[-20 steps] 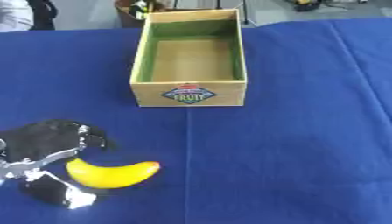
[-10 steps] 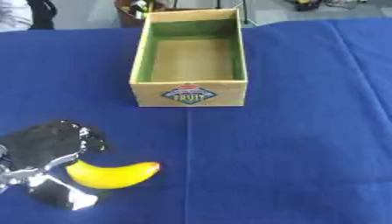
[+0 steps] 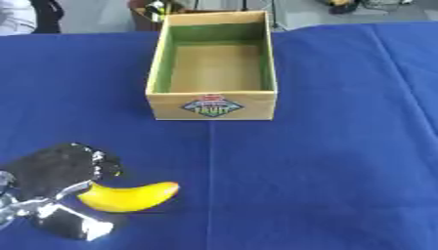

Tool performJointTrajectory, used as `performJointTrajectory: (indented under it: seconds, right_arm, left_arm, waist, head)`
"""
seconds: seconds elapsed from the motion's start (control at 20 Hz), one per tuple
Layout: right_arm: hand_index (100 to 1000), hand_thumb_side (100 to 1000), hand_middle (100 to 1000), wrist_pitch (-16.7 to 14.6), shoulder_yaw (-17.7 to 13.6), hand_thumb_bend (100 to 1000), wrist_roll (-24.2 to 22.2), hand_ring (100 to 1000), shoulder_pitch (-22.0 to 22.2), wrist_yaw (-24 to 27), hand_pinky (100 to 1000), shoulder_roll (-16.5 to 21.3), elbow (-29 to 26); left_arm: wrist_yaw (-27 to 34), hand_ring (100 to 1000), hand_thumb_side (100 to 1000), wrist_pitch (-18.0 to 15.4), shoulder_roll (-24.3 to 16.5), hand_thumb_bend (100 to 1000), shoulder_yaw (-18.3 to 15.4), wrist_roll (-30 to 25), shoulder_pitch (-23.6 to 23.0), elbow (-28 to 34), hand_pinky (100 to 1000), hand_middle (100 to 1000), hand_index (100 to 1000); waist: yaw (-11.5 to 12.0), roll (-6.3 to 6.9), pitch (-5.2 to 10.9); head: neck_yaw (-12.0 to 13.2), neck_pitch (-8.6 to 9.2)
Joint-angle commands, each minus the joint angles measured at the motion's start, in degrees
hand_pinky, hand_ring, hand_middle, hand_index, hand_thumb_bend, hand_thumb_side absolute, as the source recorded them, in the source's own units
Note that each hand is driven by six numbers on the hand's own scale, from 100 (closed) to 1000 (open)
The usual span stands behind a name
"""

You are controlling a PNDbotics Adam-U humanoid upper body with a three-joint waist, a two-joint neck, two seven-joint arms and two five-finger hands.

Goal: Pick up objects on the table and place them in the box.

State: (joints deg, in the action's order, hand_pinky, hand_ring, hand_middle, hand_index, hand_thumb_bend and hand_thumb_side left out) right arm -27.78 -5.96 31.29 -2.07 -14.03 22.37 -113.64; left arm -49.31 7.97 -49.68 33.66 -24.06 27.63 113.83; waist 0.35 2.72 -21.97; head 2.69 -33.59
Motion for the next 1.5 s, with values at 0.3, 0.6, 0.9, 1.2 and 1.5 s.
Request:
performJointTrajectory:
  seconds: [0.3, 0.6, 0.9, 1.2, 1.5]
  right_arm:
    - [725, 853, 540, -0.05, -0.23, 100, -0.24, 625, -0.41, 0.72, 703, 0.23, -0.95]
    - [724, 851, 538, 0.02, -0.23, 100, -0.24, 625, -0.47, 0.76, 703, -0.05, -0.95]
    - [724, 850, 538, 0.12, -0.22, 100, -0.27, 625, -0.49, 0.76, 703, -0.22, -0.95]
    - [724, 850, 537, 0.16, -0.2, 100, -0.32, 624, -0.53, 0.8, 703, -0.39, -0.95]
    - [724, 851, 537, 0.21, -0.19, 100, -0.4, 624, -0.62, 0.93, 703, -0.57, -0.95]
  left_arm:
    - [-3.19, 557, 624, 1.75, -0.31, 322, -1.04, 0.44, -1.01, 0.76, 526, 563, 776]
    - [-3.31, 553, 622, 2.47, 0.29, 320, -0.92, -0.87, -1.22, 0.76, 518, 562, 775]
    - [-3.84, 543, 613, 3.01, 0.5, 294, -1.04, -0.85, -1.5, 0.76, 500, 547, 759]
    - [-4.07, 536, 599, 3.3, 0.55, 296, -1.09, -1.12, -1.71, 0.76, 487, 541, 748]
    - [-5.79, 535, 603, 3.38, 0.64, 335, -0.94, -1.44, -2.21, 0.76, 481, 541, 748]
  waist:
    - [-0.2, -0.15, 0.86]
    - [-0.51, -0.15, 0.58]
    - [-0.58, -0.14, 0.46]
    - [-0.68, -0.15, 0.34]
    - [-0.75, -0.18, 0.24]
  head:
    - [0.15, 1.08]
    - [0.22, 1.11]
    - [0.19, 1.14]
    - [0.22, 1.18]
    - [0.23, 1.32]
